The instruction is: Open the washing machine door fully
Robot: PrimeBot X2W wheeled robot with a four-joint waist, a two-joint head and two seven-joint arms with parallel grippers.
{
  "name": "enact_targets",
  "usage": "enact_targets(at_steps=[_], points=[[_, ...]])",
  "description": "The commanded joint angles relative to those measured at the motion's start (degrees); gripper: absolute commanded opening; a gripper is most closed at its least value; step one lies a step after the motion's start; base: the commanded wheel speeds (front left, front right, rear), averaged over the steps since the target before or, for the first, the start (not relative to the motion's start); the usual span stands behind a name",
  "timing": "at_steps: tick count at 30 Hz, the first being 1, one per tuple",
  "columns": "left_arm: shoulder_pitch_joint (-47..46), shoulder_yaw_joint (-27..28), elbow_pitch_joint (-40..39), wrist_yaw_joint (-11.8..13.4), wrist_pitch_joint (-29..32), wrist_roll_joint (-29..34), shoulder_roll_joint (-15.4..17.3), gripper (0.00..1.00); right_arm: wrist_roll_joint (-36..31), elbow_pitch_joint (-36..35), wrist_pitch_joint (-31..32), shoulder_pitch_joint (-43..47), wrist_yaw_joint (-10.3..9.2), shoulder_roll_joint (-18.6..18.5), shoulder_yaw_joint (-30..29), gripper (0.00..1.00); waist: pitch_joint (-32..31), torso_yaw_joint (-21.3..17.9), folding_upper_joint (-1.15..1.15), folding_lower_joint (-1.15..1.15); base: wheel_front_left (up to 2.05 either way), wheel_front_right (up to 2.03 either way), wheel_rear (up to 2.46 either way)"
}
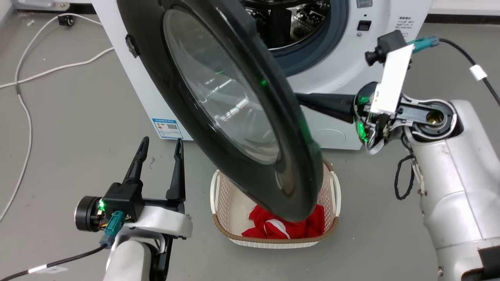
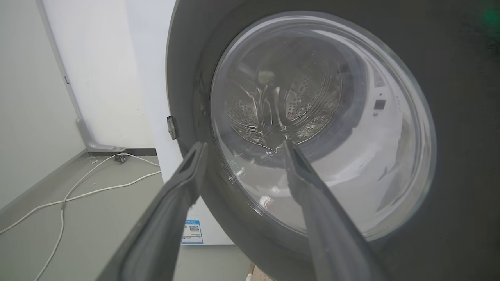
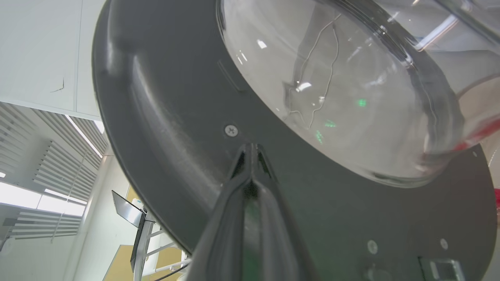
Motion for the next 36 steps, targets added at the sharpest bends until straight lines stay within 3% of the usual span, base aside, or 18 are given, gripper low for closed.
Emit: enact_targets(at_steps=[1,7,12,22,31,35,36], points=[[0.9,-0.2,0.1,0.3,-0.1,-0.4,0.0,1.0,0.6,-1.2,0.4,1.7,0.0,0.7,0.9,0.0,-0.4,0.3,0.0,0.01,0.0,0.0,0.0],[2.0,-0.6,0.0,1.1,-0.1,-1.1,0.0,1.0,4.5,-5.7,-0.3,5.8,0.0,1.0,6.7,0.0,-1.5,0.5,0.0,0.01,0.0,0.0,0.0],[2.5,-0.5,0.0,1.2,-0.1,-1.1,0.0,1.0,5.6,-7.7,-5.2,7.5,0.0,0.8,6.8,0.0,-2.0,0.5,0.0,0.01,0.0,0.0,0.0],[4.1,0.8,0.1,1.5,-0.1,-0.8,0.0,1.0,4.3,-10.3,-23.3,13.9,0.0,-0.4,-4.8,0.0,-4.0,-0.8,0.0,0.01,0.0,0.0,0.0],[5.6,2.3,-0.1,1.4,-0.1,-0.3,0.0,1.0,0.2,-19.7,-36.4,30.0,0.0,-1.3,-13.3,0.0,-5.6,-2.5,0.0,0.01,0.0,0.0,0.0],[6.4,3.5,-0.5,1.4,-0.1,0.1,0.0,1.0,-3.9,-23.5,-42.3,37.7,0.0,-0.2,-14.1,0.92,-6.1,-3.4,0.0,0.01,0.0,0.0,0.0],[6.8,3.7,-0.6,1.3,-0.1,0.2,0.0,1.0,-5.4,-24.1,-43.8,39.4,0.0,-0.1,-13.9,1.0,-6.2,-3.7,0.0,0.01,0.0,0.0,0.0]])
